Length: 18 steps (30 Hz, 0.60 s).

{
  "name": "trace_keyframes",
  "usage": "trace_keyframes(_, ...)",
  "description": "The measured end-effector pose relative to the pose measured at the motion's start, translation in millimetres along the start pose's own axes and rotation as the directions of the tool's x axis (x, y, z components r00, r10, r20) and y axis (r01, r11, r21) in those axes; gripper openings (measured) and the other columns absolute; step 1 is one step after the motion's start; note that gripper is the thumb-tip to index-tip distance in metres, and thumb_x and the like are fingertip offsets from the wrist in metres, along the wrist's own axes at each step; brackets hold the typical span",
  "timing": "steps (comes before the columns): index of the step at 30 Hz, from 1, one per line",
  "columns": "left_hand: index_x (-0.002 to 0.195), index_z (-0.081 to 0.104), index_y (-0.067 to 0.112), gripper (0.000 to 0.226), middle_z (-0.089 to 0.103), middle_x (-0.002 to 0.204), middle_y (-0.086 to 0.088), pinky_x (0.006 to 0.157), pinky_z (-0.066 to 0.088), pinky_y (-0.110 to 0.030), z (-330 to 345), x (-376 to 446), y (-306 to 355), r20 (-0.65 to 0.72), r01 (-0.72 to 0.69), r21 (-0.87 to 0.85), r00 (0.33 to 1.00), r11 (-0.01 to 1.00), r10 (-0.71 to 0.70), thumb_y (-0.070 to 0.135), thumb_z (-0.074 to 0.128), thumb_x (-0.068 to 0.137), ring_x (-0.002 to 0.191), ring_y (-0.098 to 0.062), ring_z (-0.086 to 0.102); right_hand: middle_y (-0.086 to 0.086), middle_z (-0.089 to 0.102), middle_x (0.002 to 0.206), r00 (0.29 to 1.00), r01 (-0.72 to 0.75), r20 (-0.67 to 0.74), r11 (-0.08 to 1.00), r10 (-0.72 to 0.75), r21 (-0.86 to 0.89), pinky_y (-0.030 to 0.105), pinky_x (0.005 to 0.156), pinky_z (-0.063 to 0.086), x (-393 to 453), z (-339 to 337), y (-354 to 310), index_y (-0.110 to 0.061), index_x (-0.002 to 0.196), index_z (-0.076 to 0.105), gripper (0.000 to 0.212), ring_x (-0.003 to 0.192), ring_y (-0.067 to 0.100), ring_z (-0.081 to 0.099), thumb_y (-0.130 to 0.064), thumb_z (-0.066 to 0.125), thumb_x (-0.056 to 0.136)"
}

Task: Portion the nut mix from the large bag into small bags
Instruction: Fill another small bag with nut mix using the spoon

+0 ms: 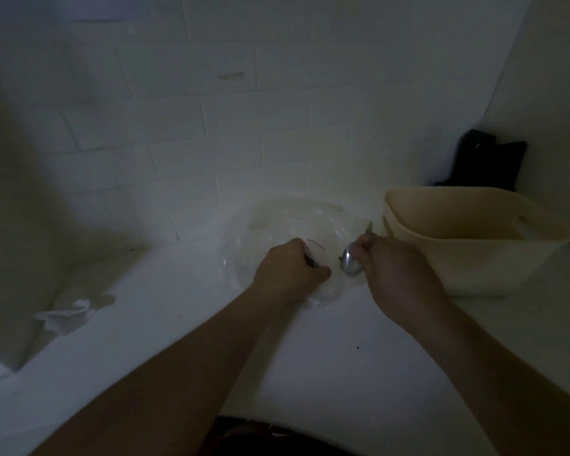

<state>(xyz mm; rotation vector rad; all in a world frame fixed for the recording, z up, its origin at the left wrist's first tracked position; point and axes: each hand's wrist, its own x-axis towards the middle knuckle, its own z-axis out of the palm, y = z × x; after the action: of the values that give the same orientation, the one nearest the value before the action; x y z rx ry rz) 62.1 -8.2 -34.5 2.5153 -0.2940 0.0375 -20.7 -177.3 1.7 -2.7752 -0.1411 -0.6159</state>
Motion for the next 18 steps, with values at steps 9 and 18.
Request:
trace_keyframes(9,0.114,0.053,0.027,0.054,0.064,0.112,-0.001,0.090,0.054,-0.045,7.6,4.8,-1.8,0.023,0.094,0.219,0.995,0.971,-0.101,0.060,0.070,0.074,0.103,-0.029,0.063,0.012,0.068,0.085,0.996,-0.088,0.042,0.992,0.085,0.091,0.041,0.055,0.056,-7.8,9.8,14.7,-0.007,0.104,0.072,0.030,0.066,0.030,0.064,0.003,0.082,0.077)
trace_keyframes(18,0.099,0.057,0.026,0.019,0.067,0.098,-0.001,0.085,0.056,-0.039,9.6,6.0,2.4,-0.062,0.075,0.053,0.996,0.996,-0.072,0.039,0.061,0.086,0.094,-0.028,0.067,0.000,0.062,0.080,0.996,-0.084,-0.028,0.993,0.086,0.089,0.037,0.070,0.046,-15.3,20.6,12.1,-0.016,0.097,0.066,0.073,0.076,0.023,0.061,-0.061,0.008,0.095)
